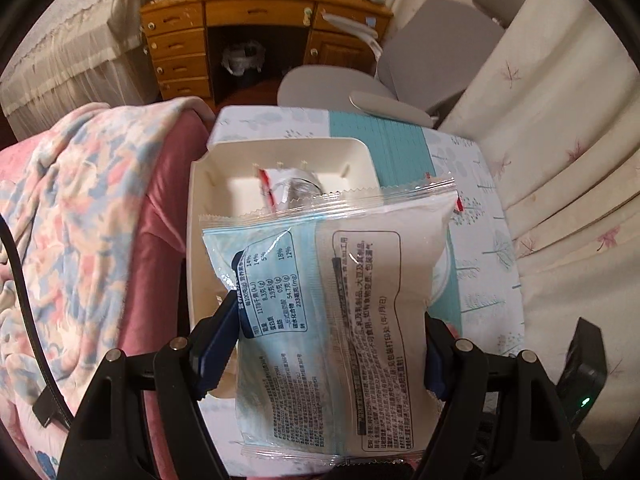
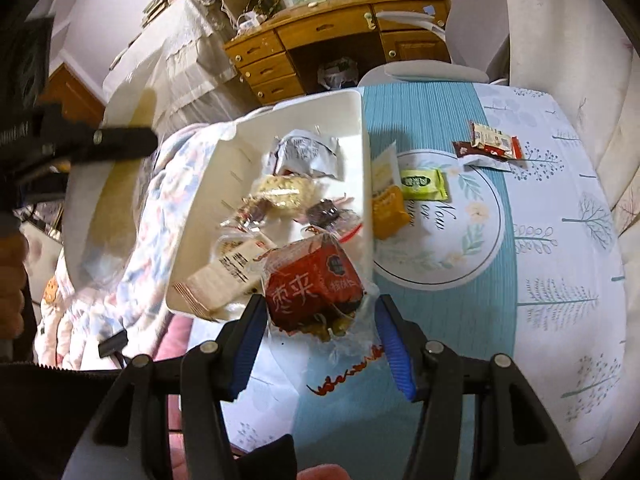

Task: Organize snacks
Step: 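Carry the blue-printed bag and red packet into the white tray and release both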

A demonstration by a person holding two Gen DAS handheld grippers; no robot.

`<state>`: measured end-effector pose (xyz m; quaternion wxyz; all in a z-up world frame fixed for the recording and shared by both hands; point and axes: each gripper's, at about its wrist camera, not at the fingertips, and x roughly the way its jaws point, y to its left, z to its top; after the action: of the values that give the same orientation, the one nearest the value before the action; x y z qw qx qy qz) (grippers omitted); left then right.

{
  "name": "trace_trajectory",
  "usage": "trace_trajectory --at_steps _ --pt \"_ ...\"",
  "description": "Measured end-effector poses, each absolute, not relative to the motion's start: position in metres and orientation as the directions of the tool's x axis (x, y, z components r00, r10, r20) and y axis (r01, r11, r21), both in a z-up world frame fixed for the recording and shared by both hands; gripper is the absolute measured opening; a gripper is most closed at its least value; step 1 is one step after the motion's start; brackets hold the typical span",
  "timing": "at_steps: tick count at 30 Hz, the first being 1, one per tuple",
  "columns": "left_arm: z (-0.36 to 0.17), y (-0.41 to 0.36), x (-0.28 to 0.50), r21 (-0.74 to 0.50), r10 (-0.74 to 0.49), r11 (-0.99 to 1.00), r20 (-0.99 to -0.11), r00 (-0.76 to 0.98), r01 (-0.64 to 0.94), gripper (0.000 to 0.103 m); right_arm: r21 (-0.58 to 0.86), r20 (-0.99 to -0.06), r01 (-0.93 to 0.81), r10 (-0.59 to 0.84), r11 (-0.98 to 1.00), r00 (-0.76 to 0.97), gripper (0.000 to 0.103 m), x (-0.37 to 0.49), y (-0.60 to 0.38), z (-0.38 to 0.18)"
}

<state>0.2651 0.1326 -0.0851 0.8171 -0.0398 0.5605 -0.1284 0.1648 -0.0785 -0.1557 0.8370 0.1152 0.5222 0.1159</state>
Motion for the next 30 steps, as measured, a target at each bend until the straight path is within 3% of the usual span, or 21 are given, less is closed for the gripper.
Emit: trace_trajectory --at_steps 20,26,30 --pt "-0.137 0.196 0.273 -0.213 -0.287 0.955 -0.834 0.471 0.205 0.077 0.362 -0.789 0.039 0.284 0.931 0.545 0.056 0.183 -0.038 -0.169" --pt "-0.146 0.190 0.281 -0.206 -0.286 0.954 -0.846 0.451 0.219 0.082 0.368 -0.796 0.064 0.279 0.927 0.537 0.062 0.195 -0.033 -0.173" --pt "-0.152 0.186 0.281 -0.178 -0.252 0.962 -0.867 0.430 0.206 0.082 0.357 -0.797 0.066 0.267 0.932 0.541 0.077 0.192 -0.031 -0.173"
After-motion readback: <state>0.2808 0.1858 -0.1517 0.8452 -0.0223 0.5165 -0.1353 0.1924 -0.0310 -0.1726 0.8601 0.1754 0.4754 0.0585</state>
